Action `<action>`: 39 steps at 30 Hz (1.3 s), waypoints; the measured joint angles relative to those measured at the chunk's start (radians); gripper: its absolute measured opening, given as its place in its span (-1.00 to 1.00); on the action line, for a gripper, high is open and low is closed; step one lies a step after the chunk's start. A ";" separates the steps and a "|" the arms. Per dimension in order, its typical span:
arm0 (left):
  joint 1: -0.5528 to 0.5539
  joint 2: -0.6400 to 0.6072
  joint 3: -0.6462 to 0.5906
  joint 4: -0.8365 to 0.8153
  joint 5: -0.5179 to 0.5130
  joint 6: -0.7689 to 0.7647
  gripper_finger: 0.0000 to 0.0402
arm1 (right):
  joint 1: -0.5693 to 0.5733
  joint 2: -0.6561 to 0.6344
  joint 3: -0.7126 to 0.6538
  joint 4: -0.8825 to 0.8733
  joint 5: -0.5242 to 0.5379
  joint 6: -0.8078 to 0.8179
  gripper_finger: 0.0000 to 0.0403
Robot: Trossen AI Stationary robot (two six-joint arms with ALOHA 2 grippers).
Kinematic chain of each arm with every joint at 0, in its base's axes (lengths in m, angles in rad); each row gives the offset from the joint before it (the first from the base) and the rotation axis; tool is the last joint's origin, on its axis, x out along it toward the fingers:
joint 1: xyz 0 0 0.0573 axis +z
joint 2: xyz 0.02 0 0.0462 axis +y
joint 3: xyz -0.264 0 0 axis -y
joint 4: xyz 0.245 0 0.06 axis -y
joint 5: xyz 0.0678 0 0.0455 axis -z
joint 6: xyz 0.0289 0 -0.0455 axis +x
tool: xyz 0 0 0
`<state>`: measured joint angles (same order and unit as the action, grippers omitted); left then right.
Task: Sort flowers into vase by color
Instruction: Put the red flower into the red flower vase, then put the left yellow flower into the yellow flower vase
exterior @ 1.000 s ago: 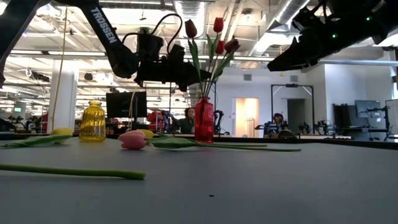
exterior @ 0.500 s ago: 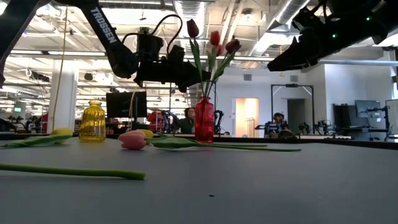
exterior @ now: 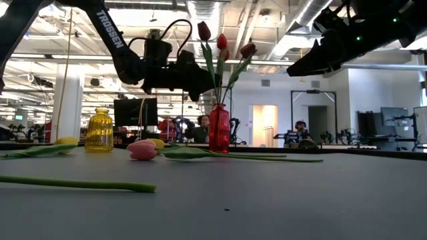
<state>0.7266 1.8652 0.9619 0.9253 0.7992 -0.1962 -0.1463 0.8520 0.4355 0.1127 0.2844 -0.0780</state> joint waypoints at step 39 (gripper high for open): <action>0.151 -0.001 0.000 -0.012 0.323 -0.165 -0.34 | 0.000 0.013 0.001 0.005 -0.026 0.000 0.34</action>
<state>0.8773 1.8641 0.9623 0.9133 1.1221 -0.3614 -0.1463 0.8647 0.4360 0.1178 0.2581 -0.0780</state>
